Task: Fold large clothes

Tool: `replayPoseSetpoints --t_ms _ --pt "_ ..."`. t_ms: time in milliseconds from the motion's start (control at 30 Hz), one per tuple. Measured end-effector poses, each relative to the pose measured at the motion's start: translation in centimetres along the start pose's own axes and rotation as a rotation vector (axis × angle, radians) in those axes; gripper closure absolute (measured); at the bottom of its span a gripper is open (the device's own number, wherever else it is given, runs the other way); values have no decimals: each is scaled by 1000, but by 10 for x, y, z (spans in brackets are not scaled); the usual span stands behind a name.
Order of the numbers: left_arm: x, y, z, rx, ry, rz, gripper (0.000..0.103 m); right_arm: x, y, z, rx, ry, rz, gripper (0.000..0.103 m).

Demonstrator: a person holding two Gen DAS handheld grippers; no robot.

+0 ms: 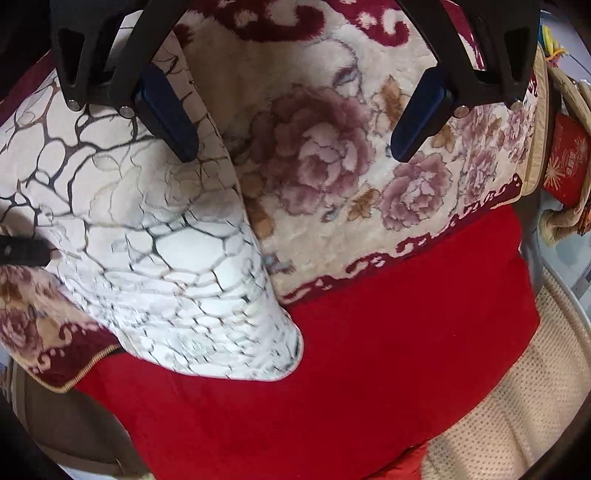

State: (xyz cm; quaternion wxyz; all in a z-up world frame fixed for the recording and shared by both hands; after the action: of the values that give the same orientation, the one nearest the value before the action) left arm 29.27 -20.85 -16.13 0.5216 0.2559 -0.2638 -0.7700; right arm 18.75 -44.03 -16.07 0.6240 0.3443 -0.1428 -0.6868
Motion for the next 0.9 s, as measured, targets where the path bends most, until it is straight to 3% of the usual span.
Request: replayPoseSetpoints --t_ms 67,133,233,633,900 --pt "-6 7 4 21 -11 29 0 5 4 14 79 7 -27 35" --pt "-8 14 7 38 -15 43 0 13 7 25 138 -31 -62 22" --pt "-4 21 9 54 -4 34 0 33 8 32 193 -39 -120 21" --pt "2 27 6 67 -15 25 0 89 0 19 170 32 -301 21" --pt "7 30 3 67 -35 16 0 97 -3 11 149 59 -316 21"
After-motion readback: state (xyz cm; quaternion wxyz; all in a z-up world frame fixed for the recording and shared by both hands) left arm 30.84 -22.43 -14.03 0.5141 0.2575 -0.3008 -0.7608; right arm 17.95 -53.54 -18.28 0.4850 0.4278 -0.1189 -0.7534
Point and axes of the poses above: each gripper's, at about its wrist camera, not at the fingertips, and z roughly against the way its jaws point, x to its right, y to its top, the point moved 1 cm from there along -z, roughly the way its jaws point, and after that the axes turned 15 degrees about z, right-handed, at the moved point
